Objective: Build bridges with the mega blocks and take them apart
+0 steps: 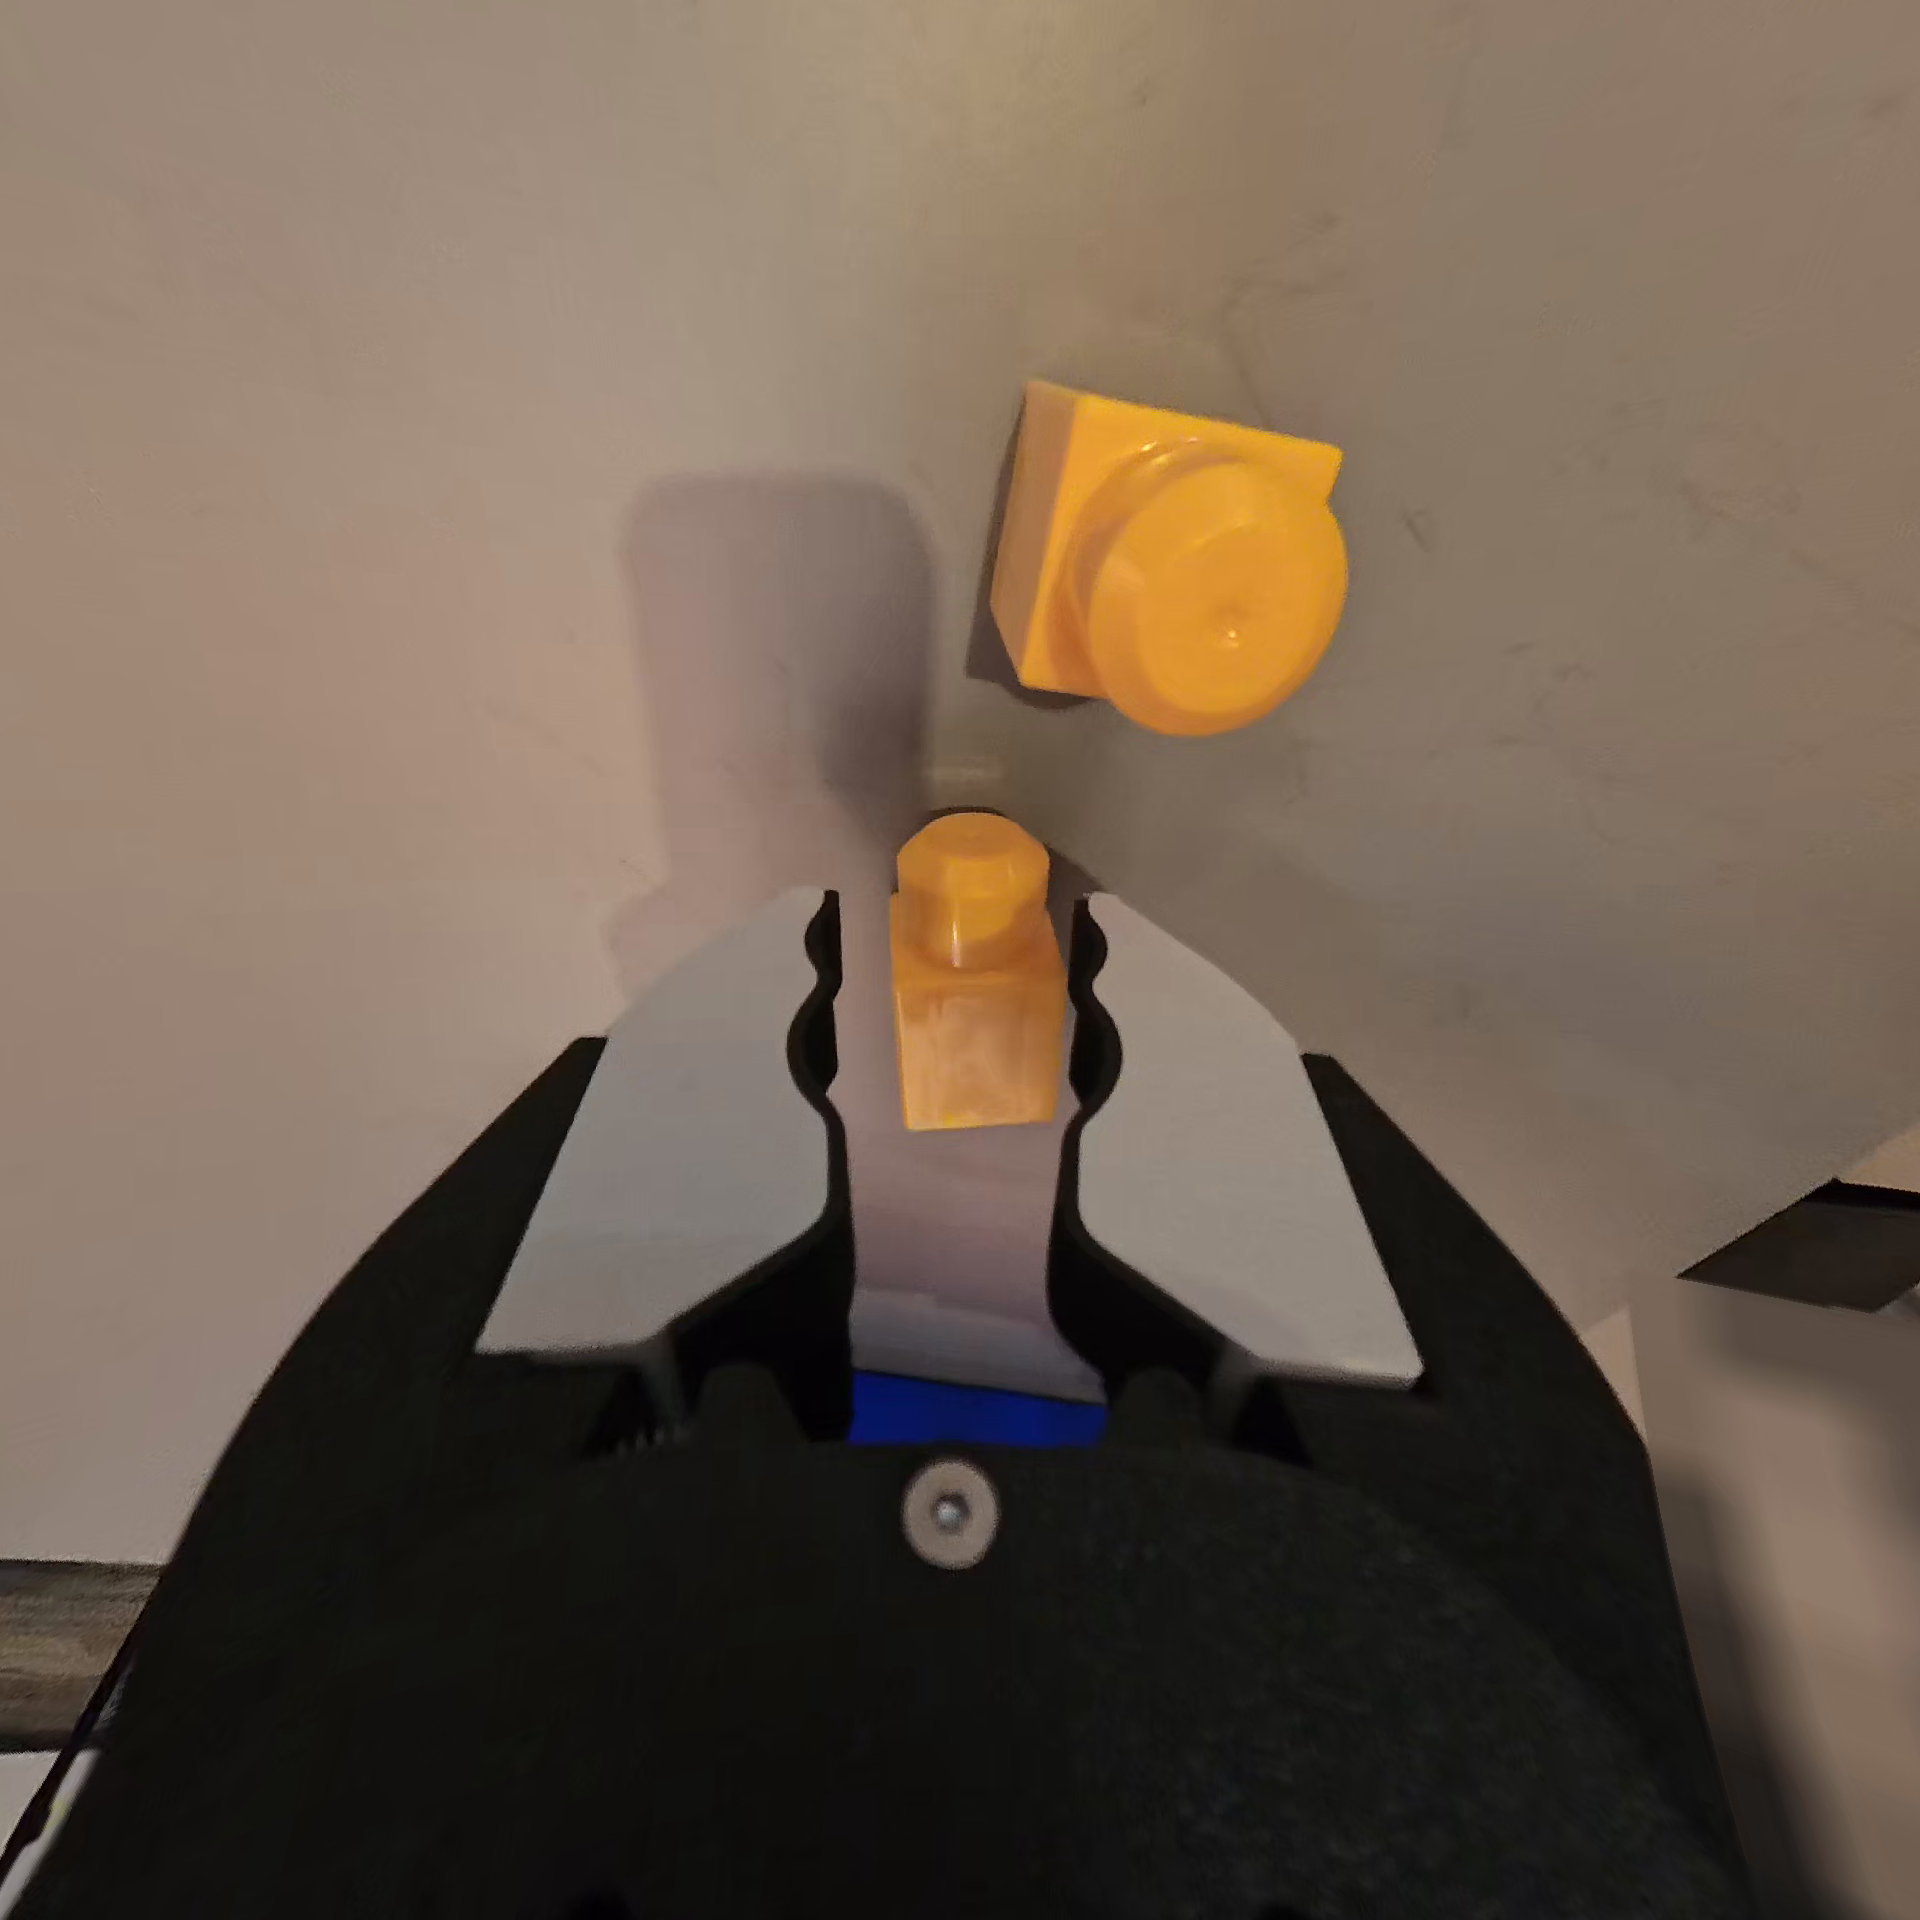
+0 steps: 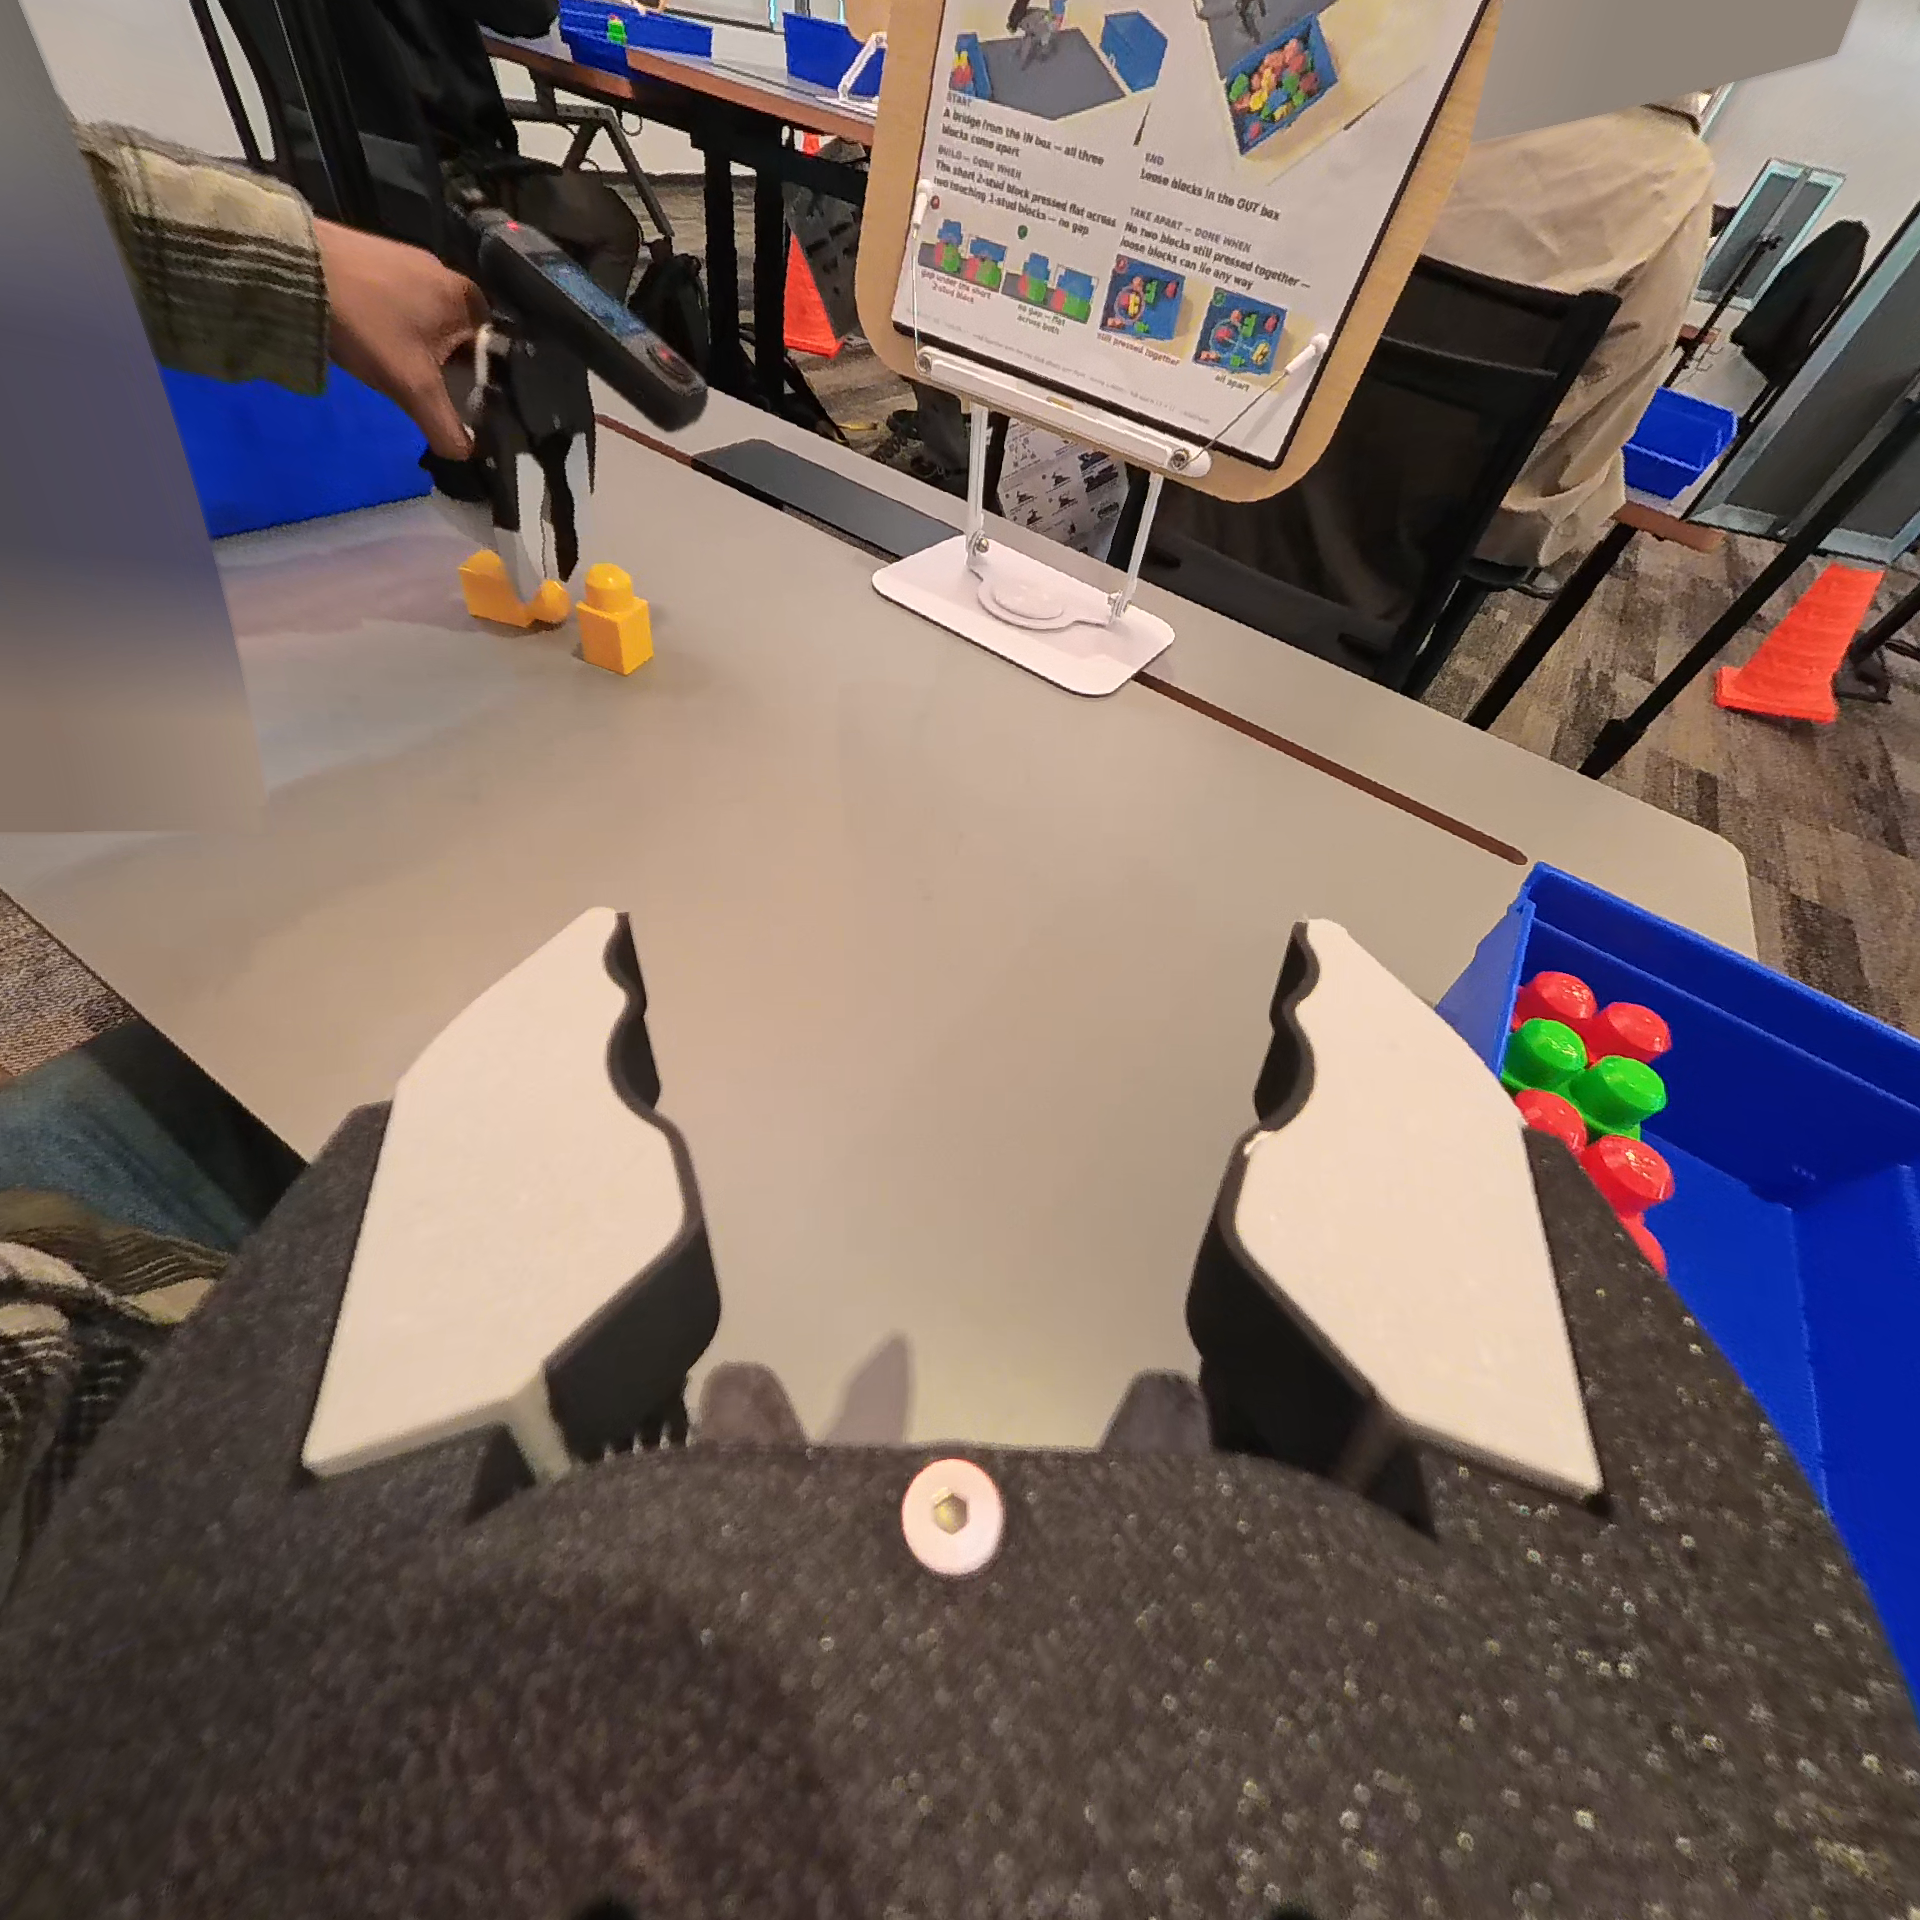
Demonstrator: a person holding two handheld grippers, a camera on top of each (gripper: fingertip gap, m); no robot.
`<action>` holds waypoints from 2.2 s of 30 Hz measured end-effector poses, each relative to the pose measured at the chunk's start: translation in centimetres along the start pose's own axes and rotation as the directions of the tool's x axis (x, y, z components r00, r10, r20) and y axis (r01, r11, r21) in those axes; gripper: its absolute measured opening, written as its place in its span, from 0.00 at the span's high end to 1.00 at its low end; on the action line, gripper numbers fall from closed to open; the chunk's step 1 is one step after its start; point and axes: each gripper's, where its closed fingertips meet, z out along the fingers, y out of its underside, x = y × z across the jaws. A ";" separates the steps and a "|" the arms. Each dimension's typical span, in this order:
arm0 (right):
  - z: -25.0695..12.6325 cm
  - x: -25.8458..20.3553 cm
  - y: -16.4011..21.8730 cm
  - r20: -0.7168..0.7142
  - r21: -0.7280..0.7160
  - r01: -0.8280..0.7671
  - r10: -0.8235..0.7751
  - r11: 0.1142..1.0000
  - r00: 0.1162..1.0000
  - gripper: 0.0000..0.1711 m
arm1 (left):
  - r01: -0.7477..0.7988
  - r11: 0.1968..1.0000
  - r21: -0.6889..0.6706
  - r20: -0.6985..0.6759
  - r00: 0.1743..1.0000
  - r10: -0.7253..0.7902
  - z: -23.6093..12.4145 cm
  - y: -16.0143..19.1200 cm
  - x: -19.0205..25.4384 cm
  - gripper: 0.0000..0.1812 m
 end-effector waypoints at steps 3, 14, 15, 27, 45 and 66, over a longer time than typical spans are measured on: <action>0.0 0.0 0.1 0.001 -0.002 -0.002 0.002 1.000 1.000 0.34 | 0.003 1.000 -0.007 -0.004 1.000 -0.003 0.3 -0.1 0.1 0.77; 0.0 0.0 0.2 -0.003 -0.006 -0.002 0.002 1.000 1.000 0.34 | 0.024 0.999 -0.036 -0.009 1.000 -0.024 1.3 0.1 0.0 0.78; 0.0 0.0 0.2 -0.003 -0.006 -0.002 0.002 1.000 1.000 0.34 | 0.029 0.999 -0.039 -0.008 1.000 -0.029 1.3 0.1 -0.1 0.78; -0.3 0.1 0.2 -0.008 -0.002 -0.003 0.003 1.000 1.000 0.34 | 0.042 0.998 -0.043 0.035 0.999 -0.041 1.5 0.4 -0.3 0.84; -0.3 -0.2 0.2 -0.002 0.011 -0.011 0.011 1.000 1.000 0.34 | 0.090 0.392 0.916 -0.080 0.996 -0.041 -7.1 -5.4 -1.2 0.84; -0.3 -0.8 -0.6 0.000 0.002 0.013 -0.013 1.000 1.000 0.34 | 0.095 0.189 0.977 -0.130 0.975 0.180 -6.6 -3.6 1.4 0.84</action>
